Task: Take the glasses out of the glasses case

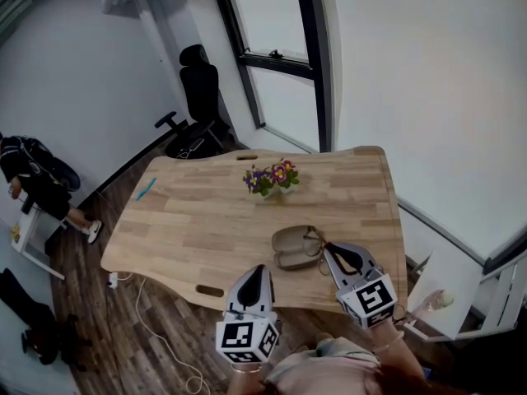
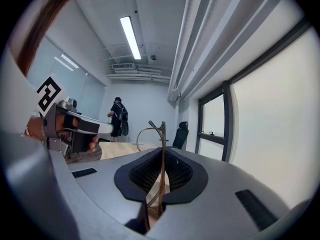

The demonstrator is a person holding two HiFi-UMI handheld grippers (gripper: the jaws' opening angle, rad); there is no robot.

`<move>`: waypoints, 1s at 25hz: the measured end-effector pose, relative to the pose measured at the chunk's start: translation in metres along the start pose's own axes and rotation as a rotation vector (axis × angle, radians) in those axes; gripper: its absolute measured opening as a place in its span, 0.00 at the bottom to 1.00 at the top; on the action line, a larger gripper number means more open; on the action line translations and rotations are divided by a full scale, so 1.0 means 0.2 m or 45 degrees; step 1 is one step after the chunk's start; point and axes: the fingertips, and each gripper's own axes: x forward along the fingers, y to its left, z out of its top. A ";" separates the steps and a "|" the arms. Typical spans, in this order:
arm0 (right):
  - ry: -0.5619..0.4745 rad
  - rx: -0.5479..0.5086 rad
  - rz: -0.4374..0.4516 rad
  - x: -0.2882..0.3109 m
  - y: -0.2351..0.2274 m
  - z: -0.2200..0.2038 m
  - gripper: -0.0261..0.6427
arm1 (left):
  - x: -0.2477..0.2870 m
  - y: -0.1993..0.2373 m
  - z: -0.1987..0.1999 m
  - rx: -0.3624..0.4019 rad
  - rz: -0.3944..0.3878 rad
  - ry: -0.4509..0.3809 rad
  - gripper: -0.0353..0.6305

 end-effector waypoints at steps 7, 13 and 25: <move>-0.009 0.006 -0.012 -0.02 0.04 0.05 0.06 | -0.04 0.02 0.04 -0.004 -0.010 -0.016 0.05; -0.012 0.005 -0.022 -0.02 0.07 0.08 0.06 | -0.05 0.03 0.07 -0.005 -0.033 -0.026 0.05; -0.018 -0.003 -0.076 -0.04 0.06 0.10 0.06 | -0.03 0.05 0.10 0.012 -0.082 -0.041 0.05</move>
